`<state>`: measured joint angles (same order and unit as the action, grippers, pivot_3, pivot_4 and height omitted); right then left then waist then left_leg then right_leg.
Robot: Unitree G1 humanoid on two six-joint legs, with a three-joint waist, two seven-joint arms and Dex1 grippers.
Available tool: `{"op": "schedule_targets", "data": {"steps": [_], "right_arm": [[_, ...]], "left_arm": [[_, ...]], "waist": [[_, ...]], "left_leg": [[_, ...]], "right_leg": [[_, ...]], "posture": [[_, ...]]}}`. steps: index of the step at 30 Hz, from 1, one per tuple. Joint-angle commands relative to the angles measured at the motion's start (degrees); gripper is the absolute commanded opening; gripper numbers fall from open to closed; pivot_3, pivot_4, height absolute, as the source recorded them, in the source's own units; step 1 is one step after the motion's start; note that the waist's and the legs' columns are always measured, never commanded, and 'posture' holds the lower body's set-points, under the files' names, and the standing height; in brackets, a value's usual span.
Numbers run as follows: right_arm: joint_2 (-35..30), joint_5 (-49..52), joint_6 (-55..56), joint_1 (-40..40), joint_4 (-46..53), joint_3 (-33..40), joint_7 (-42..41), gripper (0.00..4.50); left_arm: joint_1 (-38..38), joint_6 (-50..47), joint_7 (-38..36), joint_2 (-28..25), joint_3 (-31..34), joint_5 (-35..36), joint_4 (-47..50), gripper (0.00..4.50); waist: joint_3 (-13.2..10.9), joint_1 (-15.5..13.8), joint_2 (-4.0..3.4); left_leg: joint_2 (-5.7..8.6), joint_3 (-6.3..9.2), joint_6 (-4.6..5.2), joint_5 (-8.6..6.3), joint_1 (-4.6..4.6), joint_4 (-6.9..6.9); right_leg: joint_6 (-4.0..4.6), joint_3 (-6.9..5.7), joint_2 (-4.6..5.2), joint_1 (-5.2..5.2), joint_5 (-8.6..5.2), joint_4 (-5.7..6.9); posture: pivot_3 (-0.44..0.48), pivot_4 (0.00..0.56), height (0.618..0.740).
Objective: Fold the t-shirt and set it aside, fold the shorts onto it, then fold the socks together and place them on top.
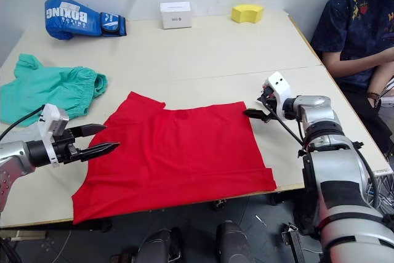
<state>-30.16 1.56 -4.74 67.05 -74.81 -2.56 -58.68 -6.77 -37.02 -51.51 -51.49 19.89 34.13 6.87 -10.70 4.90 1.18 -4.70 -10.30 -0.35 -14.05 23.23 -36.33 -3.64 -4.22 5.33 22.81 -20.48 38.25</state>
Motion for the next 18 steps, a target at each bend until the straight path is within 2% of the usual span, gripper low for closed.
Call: {"op": "schedule_targets", "data": {"steps": [1,5,11,14,18], "right_arm": [[1.6,-0.9,0.5,1.9,-0.2,1.1,1.9,4.48],[3.4,-2.6,0.1,2.2,-0.9,1.7,8.8,4.48],[5.8,-2.7,-1.2,2.0,-1.4,2.9,8.0,4.48],[6.9,-1.9,-2.3,2.1,-1.4,4.5,6.5,3.89],[7.6,-2.5,-1.9,2.3,-1.3,5.2,6.9,2.54]], "left_arm": [[1.3,-0.3,1.3,0.3,2.4,0.4,3.2,4.50],[1.7,-0.9,2.1,0.5,2.6,0.4,3.9,4.50],[0.6,-1.1,2.8,0.5,2.0,0.2,3.6,4.50],[0.1,-1.0,2.8,0.6,1.4,0.0,3.4,4.50],[-0.6,-0.9,2.6,0.3,0.7,-0.5,2.8,4.50]], "waist": [[0.0,0.0,0.00],[0.0,0.0,0.00],[0.0,0.1,0.00],[0.0,0.3,0.00],[0.0,0.2,0.00]], "left_leg": [[0.00,0.01,0.00,0.01,0.00,-0.02],[0.00,0.04,-0.02,0.02,-0.01,-0.08],[0.00,0.05,-0.02,0.03,-0.02,-0.07],[-0.01,0.05,-0.04,0.04,-0.03,-0.07],[-0.01,0.06,-0.06,0.05,-0.04,-0.03]], "right_leg": [[0.00,0.00,0.01,0.00,0.00,0.03],[0.00,0.00,0.03,-0.01,0.00,0.16],[0.00,-0.01,0.02,-0.01,0.00,0.18],[0.00,-0.01,0.00,-0.01,0.00,0.18],[0.00,0.00,0.00,-0.01,0.00,0.21]], "posture": [[0.000,0.150,0.740],[0.000,0.150,0.740],[0.000,0.150,0.740],[0.000,0.150,0.740],[0.000,0.150,0.740]]}}
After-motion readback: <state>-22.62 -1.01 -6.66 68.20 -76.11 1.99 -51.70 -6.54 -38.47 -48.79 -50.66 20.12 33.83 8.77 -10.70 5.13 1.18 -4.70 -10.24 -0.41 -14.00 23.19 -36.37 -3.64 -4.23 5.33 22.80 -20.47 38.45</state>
